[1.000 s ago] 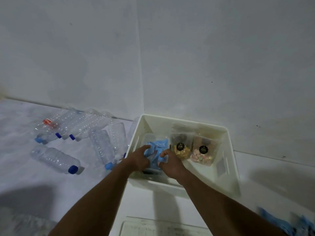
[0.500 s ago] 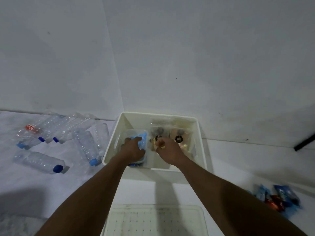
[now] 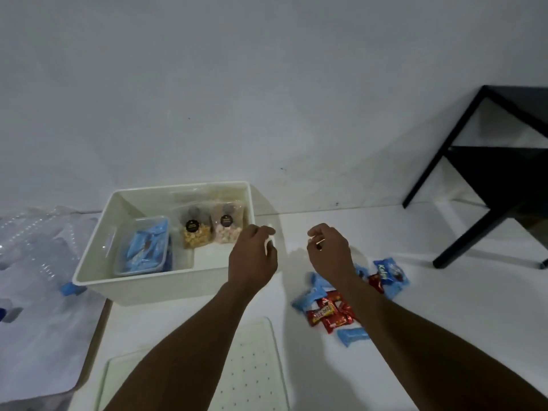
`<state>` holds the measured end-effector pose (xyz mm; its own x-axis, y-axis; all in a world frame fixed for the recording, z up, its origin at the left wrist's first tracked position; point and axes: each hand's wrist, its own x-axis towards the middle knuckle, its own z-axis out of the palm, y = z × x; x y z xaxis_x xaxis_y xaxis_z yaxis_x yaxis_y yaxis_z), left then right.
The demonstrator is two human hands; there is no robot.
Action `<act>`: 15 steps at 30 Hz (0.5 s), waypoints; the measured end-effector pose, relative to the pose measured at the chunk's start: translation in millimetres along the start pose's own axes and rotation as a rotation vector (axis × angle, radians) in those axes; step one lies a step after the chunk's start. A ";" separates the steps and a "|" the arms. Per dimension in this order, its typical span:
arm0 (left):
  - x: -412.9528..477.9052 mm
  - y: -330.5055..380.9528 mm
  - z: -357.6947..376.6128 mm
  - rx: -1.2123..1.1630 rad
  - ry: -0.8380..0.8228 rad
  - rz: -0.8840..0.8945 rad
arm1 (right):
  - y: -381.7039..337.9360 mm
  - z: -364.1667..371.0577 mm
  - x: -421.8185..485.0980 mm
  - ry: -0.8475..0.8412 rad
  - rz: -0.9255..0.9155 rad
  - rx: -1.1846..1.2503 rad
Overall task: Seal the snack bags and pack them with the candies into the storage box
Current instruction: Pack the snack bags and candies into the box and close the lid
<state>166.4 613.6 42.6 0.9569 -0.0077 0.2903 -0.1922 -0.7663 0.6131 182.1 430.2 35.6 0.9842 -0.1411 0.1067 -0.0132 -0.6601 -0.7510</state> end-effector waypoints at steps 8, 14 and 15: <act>-43.5 26.4 126.1 0.218 -0.557 -0.046 | 165.6 -55.0 -20.5 -0.142 0.026 -0.341; -74.1 25.2 210.8 0.382 -0.733 -0.128 | 254.5 -44.1 -12.5 -0.435 -0.089 -0.653; -77.6 22.6 222.7 0.399 -0.740 -0.129 | 266.1 -42.2 -10.4 -0.467 -0.123 -0.674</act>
<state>136.2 453.9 -129.7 0.8886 -0.2162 -0.4046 -0.1133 -0.9581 0.2631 160.9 224.9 -137.8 0.9555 0.1842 -0.2305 0.1431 -0.9725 -0.1839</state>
